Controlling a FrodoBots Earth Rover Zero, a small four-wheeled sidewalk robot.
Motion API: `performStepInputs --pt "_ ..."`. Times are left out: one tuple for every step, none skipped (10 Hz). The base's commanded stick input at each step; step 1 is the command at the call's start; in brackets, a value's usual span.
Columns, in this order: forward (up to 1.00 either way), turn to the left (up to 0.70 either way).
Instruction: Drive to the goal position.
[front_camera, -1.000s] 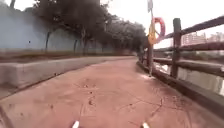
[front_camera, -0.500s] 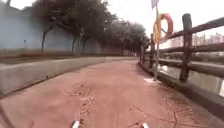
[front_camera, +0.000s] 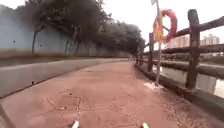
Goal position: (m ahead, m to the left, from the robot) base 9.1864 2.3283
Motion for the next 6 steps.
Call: performStepInputs --pt "0.7 0.0" --pt "0.7 0.0" --pt "0.7 0.0" --pt "0.7 0.0" --pt "0.7 0.0" --pt "0.7 0.0"
